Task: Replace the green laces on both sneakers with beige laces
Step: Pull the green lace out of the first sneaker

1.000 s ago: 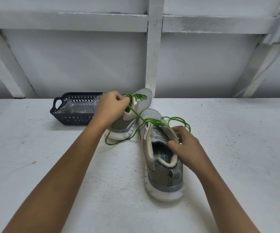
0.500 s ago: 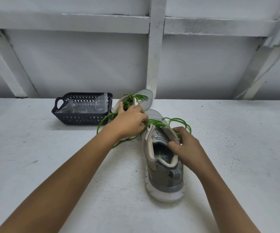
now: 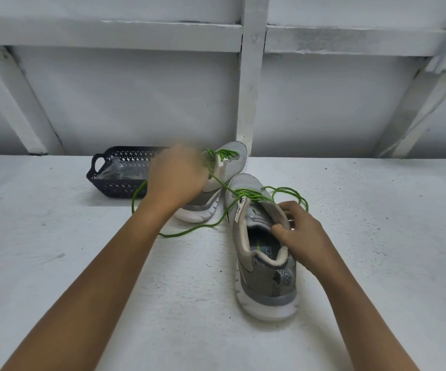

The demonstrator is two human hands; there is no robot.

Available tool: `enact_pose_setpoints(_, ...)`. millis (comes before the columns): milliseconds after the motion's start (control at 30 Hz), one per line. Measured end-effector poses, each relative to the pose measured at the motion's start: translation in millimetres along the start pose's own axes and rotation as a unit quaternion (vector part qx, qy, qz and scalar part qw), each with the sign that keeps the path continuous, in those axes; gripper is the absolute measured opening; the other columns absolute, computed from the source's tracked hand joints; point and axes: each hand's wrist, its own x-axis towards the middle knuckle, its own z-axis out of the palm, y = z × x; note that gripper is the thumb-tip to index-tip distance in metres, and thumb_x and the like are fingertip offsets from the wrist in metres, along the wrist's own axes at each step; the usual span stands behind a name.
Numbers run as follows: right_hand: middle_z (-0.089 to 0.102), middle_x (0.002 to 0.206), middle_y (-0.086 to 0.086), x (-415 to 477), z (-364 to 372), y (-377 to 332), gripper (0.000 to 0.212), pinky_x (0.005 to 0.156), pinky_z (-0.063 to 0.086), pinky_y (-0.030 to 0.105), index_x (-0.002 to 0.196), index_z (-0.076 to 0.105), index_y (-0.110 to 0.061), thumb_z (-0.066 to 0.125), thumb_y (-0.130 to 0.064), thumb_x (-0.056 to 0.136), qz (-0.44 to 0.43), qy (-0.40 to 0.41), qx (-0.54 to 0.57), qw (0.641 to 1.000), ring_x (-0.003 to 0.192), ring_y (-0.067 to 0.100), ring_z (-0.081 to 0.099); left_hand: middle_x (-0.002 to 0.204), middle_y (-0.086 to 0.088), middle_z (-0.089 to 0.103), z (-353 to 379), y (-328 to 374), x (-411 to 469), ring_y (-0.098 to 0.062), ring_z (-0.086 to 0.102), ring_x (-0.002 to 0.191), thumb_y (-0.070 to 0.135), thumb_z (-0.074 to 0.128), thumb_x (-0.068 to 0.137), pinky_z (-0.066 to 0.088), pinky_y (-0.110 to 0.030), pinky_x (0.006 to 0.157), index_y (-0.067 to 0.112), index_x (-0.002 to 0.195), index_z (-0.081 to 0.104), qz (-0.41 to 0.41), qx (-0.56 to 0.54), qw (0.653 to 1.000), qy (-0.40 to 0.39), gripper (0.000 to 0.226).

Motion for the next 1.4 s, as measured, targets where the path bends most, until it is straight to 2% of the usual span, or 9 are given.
enact_pose_setpoints(167, 0.059, 0.103, -0.002, 0.9, 0.6, 1.2, 0.034, 0.064, 0.041, 0.018, 0.116, 0.055, -0.022, 0.057, -0.013, 0.084, -0.003, 0.001, -0.005, 1.0, 0.087, 0.011, 0.054, 0.118, -0.009, 0.057, 13.7, 14.3, -7.8, -0.027, 0.049, 0.119, 0.018, 0.056, 0.087, 0.015, -0.063, 0.108, 0.015, 0.109, 0.069, 0.172, 0.028, 0.984, -0.04, 0.026)
enact_pose_setpoints(300, 0.059, 0.103, -0.001, 0.3, 0.0, 0.8, 0.034, 0.063, 0.04, 0.016, 0.116, 0.055, -0.022, 0.056, -0.012, 0.084, -0.003, 0.0, -0.001, 1.0, 0.087, 0.011, 0.054, 0.124, 0.002, 0.051, 26.6, 28.9, -12.4, -0.014, 0.039, 0.126, 0.031, 0.048, 0.095, 0.002, -0.054, 0.115, 0.022, 0.114, 0.066, 0.199, 0.062, 0.961, -0.184, 0.028)
enact_pose_setpoints(467, 0.06, 0.103, -0.002, 0.1, -0.5, 1.4, 0.032, 0.063, 0.04, 0.011, 0.115, 0.055, -0.024, 0.056, -0.013, 0.084, -0.003, 0.001, 0.004, 1.0, 0.087, 0.01, 0.054, 0.109, 0.004, 0.057, 32.3, 24.7, -14.7, -0.017, 0.049, 0.113, 0.033, 0.046, 0.094, 0.012, -0.053, 0.115, 0.02, 0.1, 0.069, 0.191, 0.054, 0.968, -0.154, 0.027)
enact_pose_setpoints(600, 0.06, 0.102, -0.002, 0.4, -0.3, 2.8, 0.032, 0.063, 0.04, 0.012, 0.114, 0.055, -0.024, 0.056, -0.013, 0.084, -0.002, -0.002, 0.004, 1.0, 0.085, 0.007, 0.054, 0.075, -0.007, 0.059, 27.0, 15.6, -15.1, -0.03, 0.058, 0.076, 0.027, 0.039, 0.079, 0.043, -0.045, 0.09, 0.009, 0.071, 0.061, 0.177, 0.006, 0.984, -0.034, 0.029)
enact_pose_setpoints(700, 0.06, 0.103, -0.002, 2.4, 0.0, 3.1, 0.033, 0.064, 0.04, 0.012, 0.115, 0.055, -0.024, 0.056, -0.013, 0.084, -0.003, -0.003, 0.003, 1.0, 0.085, 0.008, 0.054, 0.07, -0.008, 0.055, 12.8, 8.5, -19.0, -0.028, 0.051, 0.067, 0.023, 0.041, 0.074, 0.042, -0.036, 0.07, 0.006, 0.065, 0.054, 0.148, -0.047, 0.988, 0.007, 0.024)
enact_pose_setpoints(867, 0.062, 0.099, -0.007, 4.9, -3.1, 6.3, 0.015, 0.067, 0.044, 0.018, 0.103, 0.059, -0.029, 0.057, -0.037, 0.09, -0.015, -0.01, 0.006, 1.0, 0.087, 0.003, 0.058, 0.075, 0.005, 0.053, 2.0, -3.4, -40.1, -0.02, 0.051, 0.068, 0.033, 0.042, 0.079, 0.042, -0.03, 0.065, 0.007, 0.06, 0.059, 0.14, -0.101, 0.985, -0.007, 0.037)
enact_pose_setpoints(1033, 0.067, 0.09, -0.004, 32.4, -6.4, 8.9, 0.035, 0.073, 0.044, 0.028, 0.094, 0.067, -0.018, 0.04, -0.04, 0.098, -0.022, 0.017, 0.029, 0.999, 0.086, 0.012, 0.06, 0.077, 0.001, 0.056, 6.3, 12.1, -54.6, -0.016, 0.054, 0.068, 0.039, 0.038, 0.088, 0.043, -0.027, 0.061, 0.009, 0.076, 0.064, 0.116, -0.125, 0.985, -0.023, 0.041)
enact_pose_setpoints(1233, 0.064, 0.113, 0.005, 74.1, 3.6, 30.0, 0.023, 0.078, 0.038, 0.024, 0.11, 0.067, -0.012, 0.06, -0.023, 0.09, -0.024, 0.001, -0.108, 0.994, 0.099, 0.019, 0.057, 0.121, 0.005, 0.049, 13.9, 51.0, -72.9, -0.009, 0.049, 0.112, 0.049, 0.051, 0.09, 0.039, -0.026, 0.096, 0.02, 0.127, 0.053, -0.033, -0.258, 0.953, -0.155, 0.047)
enact_pose_setpoints(1400, 0.062, 0.084, -0.002, 74.2, -1.6, 22.2, 0.007, 0.06, 0.033, 0.024, 0.085, 0.06, -0.016, 0.055, -0.019, 0.089, -0.032, 0.004, -0.125, 0.992, 0.081, 0.015, 0.054, 0.142, 0.002, 0.032, 25.3, 65.1, -83.0, -0.009, 0.032, 0.132, 0.034, 0.06, 0.089, 0.021, -0.012, 0.091, 0.023, 0.142, 0.034, -0.091, -0.299, 0.931, -0.188, 0.06)
